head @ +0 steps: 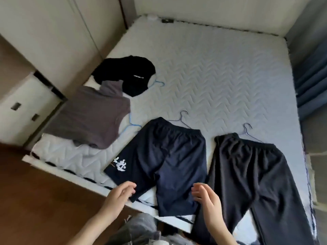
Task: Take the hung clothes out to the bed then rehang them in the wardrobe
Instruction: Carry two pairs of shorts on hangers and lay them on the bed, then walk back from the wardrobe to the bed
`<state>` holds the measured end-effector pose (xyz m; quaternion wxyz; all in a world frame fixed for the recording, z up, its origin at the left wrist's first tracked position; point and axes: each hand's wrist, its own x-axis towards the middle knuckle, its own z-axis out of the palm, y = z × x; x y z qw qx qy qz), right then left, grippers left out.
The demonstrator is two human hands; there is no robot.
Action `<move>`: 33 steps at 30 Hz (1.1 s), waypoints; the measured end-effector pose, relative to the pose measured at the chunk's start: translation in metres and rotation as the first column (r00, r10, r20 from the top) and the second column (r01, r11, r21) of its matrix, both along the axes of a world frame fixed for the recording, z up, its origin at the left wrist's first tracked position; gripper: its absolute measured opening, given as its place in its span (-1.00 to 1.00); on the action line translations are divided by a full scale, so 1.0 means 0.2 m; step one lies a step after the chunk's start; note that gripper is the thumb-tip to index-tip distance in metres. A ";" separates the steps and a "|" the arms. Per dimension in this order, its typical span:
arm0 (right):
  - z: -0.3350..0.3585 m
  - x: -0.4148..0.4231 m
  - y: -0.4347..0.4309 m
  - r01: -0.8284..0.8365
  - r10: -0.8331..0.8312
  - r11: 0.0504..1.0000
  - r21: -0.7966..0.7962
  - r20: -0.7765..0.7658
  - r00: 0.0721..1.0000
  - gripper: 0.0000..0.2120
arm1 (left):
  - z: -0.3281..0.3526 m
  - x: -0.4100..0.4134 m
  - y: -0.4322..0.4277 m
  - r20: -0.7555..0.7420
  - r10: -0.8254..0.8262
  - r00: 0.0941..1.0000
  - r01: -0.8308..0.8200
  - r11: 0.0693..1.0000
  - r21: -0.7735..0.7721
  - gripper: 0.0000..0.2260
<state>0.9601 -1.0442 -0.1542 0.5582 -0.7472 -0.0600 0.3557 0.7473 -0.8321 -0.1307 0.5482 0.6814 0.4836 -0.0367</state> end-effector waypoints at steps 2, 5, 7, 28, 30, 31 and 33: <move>-0.05 -0.08 0.01 -0.130 0.129 0.991 -0.016 -0.049 0.990 -0.72 | -0.03 -0.30 -0.13 -0.022 0.207 0.978 -0.207 0.978 0.016 -0.77; -0.09 -0.20 0.12 -0.347 0.344 0.937 -0.026 -0.094 0.934 -0.72 | -0.03 -0.65 -0.36 -0.047 0.563 0.825 -0.561 0.827 0.039 -0.72; -0.07 -0.31 0.21 -0.505 0.501 0.862 -0.038 -0.080 0.862 -0.73 | 0.01 -0.84 -0.52 -0.019 0.728 0.685 -0.727 0.685 0.051 -0.78; 0.04 -2.55 1.31 -0.969 0.965 0.244 -0.033 -0.095 0.246 -0.79 | -0.15 -2.81 -1.09 -0.043 0.983 -0.176 -0.983 -0.173 0.063 -0.81; 0.08 -2.68 1.42 -0.967 0.964 0.246 -0.062 -0.091 0.251 -0.78 | -0.11 -3.00 -0.91 -0.021 0.990 -0.140 -0.987 -0.137 0.086 -0.82; 0.09 -2.73 1.47 -0.966 0.964 0.247 -0.076 -0.081 0.252 -0.79 | -0.08 -3.08 -0.80 -0.006 0.993 -0.117 -0.989 -0.116 0.088 -0.82; 0.09 -2.81 1.60 -0.959 0.960 0.264 -0.098 -0.066 0.271 -0.80 | -0.04 -3.22 -0.56 0.012 0.998 -0.060 -0.994 -0.061 0.089 -0.80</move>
